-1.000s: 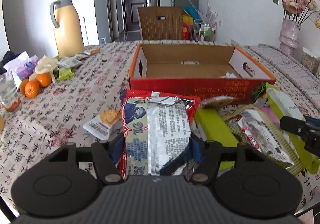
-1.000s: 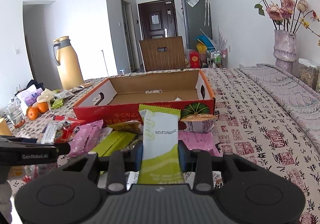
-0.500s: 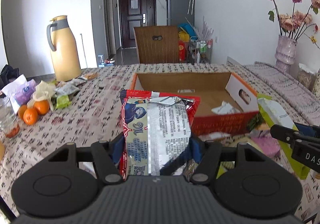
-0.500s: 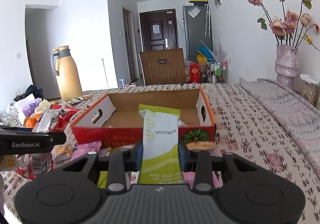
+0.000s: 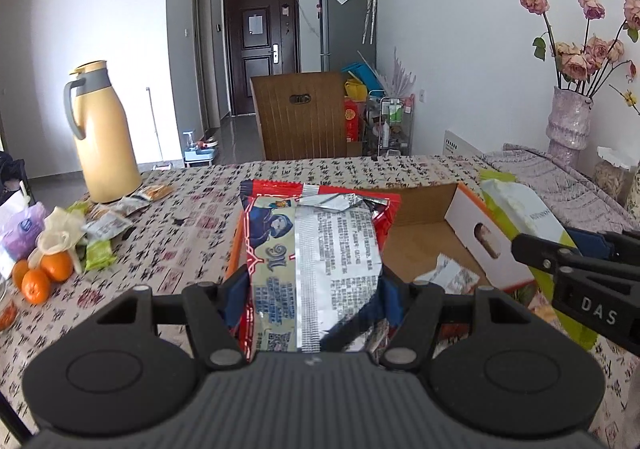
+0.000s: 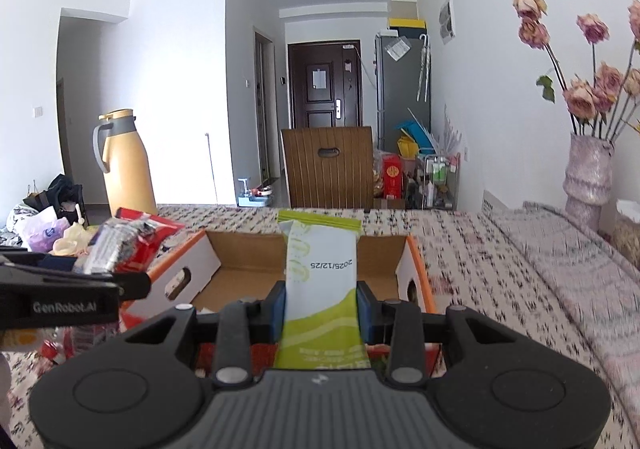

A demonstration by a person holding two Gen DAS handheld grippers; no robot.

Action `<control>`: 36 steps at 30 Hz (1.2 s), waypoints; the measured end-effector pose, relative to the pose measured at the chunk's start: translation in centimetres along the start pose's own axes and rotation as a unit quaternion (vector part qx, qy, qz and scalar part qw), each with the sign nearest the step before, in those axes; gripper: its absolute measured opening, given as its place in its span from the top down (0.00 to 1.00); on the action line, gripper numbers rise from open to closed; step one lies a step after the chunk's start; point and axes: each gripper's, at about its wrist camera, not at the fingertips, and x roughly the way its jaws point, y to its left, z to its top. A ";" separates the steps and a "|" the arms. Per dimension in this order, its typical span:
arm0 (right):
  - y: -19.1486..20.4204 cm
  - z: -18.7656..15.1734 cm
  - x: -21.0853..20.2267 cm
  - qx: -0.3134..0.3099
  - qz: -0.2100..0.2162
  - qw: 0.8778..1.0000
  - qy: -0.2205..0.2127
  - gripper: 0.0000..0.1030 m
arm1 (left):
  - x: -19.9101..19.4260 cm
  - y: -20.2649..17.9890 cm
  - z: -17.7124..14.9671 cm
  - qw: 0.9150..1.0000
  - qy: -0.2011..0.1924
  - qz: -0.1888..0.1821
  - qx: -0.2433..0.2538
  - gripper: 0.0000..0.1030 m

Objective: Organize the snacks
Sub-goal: 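Lower both held packets into the cardboard box and open both tools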

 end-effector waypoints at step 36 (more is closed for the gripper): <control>-3.2 -0.5 14.4 0.003 -0.029 0.995 0.094 0.62 | 13.7 0.5 0.9 0.997 0.067 0.003 -0.034 0.28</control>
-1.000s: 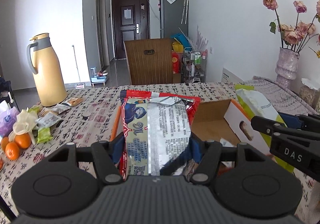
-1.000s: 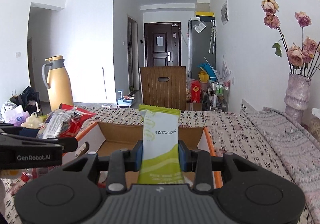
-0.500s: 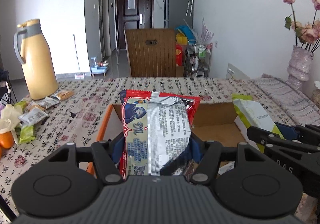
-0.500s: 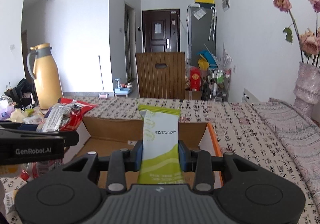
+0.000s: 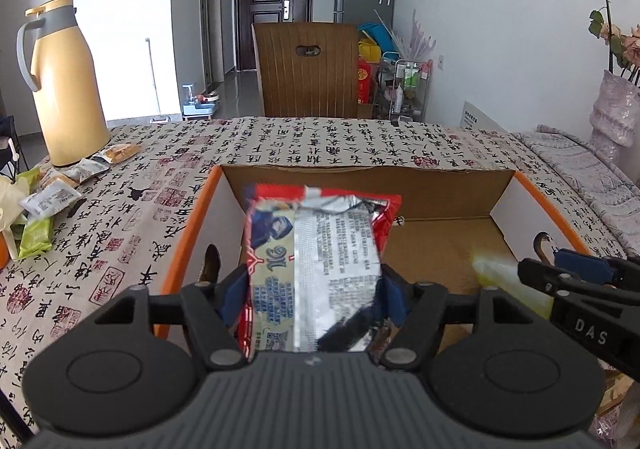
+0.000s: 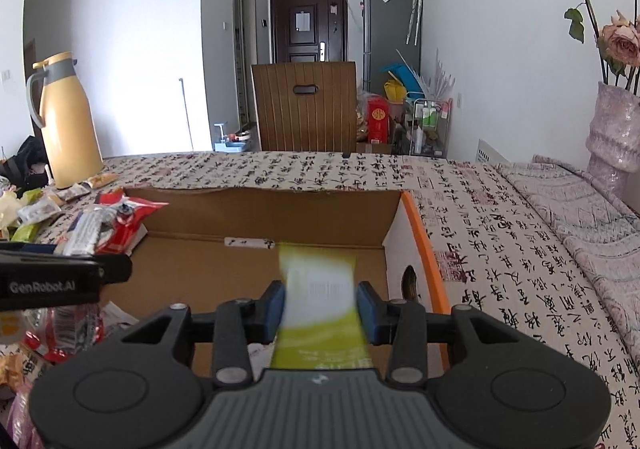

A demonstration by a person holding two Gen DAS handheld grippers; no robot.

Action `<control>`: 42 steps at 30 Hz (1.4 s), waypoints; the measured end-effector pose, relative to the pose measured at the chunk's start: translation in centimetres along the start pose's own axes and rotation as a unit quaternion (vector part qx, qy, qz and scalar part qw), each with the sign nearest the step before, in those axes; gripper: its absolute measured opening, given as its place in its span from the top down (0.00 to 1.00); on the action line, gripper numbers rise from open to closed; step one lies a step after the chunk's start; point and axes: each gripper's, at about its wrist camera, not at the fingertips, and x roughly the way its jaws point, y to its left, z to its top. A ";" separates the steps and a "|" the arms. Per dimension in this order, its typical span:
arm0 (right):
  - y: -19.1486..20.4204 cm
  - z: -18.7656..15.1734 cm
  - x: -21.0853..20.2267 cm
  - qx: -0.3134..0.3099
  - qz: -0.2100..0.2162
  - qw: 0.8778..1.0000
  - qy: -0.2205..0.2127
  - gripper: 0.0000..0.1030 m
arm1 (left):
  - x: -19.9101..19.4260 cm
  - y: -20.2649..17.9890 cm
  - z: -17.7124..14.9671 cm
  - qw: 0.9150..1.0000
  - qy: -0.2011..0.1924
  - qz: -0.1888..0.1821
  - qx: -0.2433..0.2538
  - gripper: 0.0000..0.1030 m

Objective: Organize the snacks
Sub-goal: 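Lower both held packets into the cardboard box and open both tools, then return to the pile and grasp a white-and-yellow wrapped bar with the right tool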

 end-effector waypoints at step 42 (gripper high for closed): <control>0.8 -2.8 -11.8 0.003 -0.008 0.999 -0.040 0.00 | -11.4 1.8 -3.9 0.999 -0.043 0.032 -0.011 0.00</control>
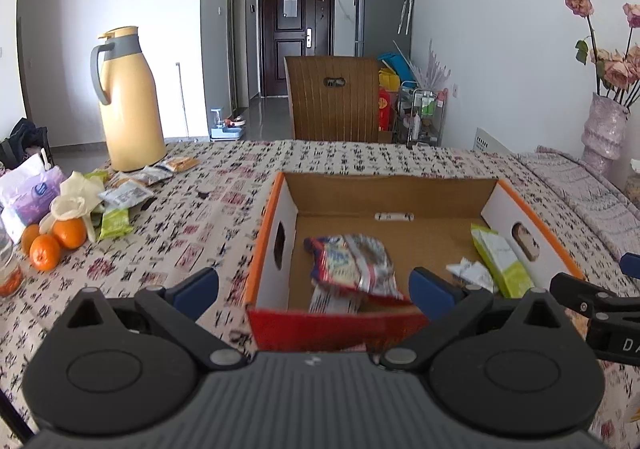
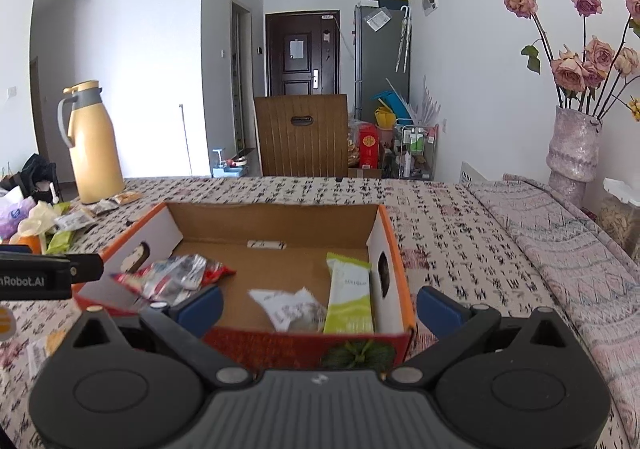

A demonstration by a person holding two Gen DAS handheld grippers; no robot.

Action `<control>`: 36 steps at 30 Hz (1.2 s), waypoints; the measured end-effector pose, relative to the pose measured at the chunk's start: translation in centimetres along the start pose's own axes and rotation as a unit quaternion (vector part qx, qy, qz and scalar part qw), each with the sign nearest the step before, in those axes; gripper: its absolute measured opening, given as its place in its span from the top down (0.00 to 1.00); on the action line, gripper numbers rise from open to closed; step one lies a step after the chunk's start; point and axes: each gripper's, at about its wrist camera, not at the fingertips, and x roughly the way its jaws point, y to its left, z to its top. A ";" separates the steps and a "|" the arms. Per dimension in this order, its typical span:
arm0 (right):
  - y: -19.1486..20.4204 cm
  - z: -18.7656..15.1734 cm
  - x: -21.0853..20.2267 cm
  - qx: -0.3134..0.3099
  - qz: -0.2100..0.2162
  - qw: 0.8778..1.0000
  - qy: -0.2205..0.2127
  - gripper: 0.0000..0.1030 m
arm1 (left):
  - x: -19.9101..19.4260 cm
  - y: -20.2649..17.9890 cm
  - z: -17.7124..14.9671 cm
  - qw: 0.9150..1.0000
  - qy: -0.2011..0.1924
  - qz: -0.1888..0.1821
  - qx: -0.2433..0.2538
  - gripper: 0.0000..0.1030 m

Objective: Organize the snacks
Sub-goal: 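Return to the pile and grasp a white-and-yellow wrapped bar with the right tool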

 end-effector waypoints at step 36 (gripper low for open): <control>4.1 -8.9 -2.2 -0.029 0.031 0.993 0.109 0.34 | -2.5 4.5 -8.4 0.998 0.067 -0.010 -0.016 0.00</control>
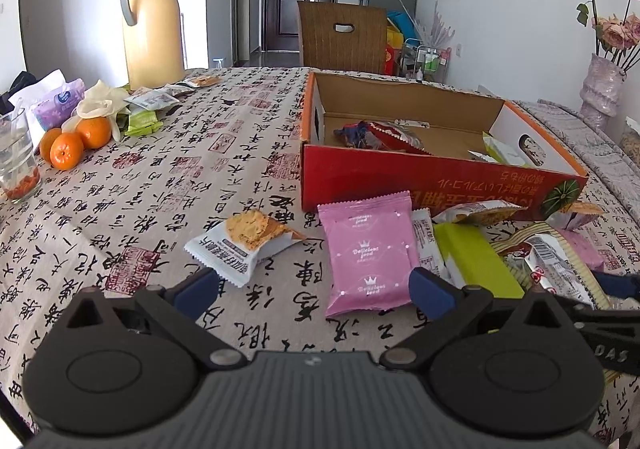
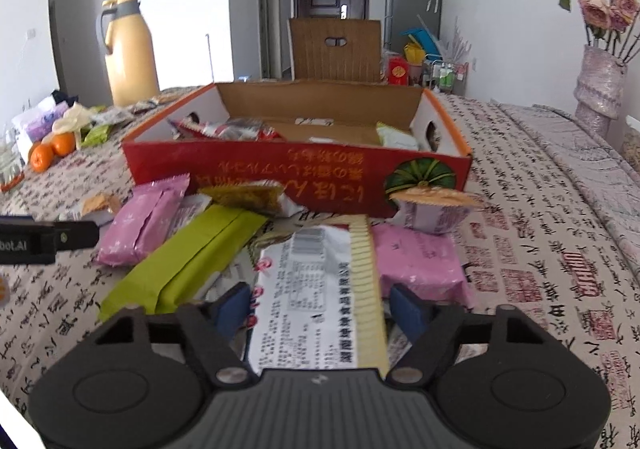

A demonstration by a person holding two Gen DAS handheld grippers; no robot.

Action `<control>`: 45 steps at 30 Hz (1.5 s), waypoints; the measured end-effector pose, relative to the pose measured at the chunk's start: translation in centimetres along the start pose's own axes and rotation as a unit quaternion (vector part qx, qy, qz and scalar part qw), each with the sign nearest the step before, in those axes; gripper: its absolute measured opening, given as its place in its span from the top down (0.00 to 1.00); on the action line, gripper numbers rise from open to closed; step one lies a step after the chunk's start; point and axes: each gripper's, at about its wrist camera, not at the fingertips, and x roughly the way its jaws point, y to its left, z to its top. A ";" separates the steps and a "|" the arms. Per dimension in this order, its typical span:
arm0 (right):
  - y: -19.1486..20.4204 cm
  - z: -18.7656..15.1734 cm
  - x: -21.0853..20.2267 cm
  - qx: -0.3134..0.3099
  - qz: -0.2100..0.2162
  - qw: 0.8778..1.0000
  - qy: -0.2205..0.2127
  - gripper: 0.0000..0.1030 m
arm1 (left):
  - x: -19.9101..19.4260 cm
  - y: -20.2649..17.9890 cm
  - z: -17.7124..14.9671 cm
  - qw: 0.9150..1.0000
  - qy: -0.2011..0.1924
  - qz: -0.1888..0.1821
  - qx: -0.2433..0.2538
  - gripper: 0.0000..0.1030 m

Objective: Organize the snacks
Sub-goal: 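Return to the pile and grasp a white-and-yellow wrapped bar with the right tool, then carry the bar toward the box while the left tool grasps the pink packet and lifts it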

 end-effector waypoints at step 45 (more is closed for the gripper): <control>-6.3 0.5 -3.6 0.040 -0.074 0.992 -0.095 0.64 | 5.6 -2.8 1.9 0.999 0.052 -0.010 -0.009 0.11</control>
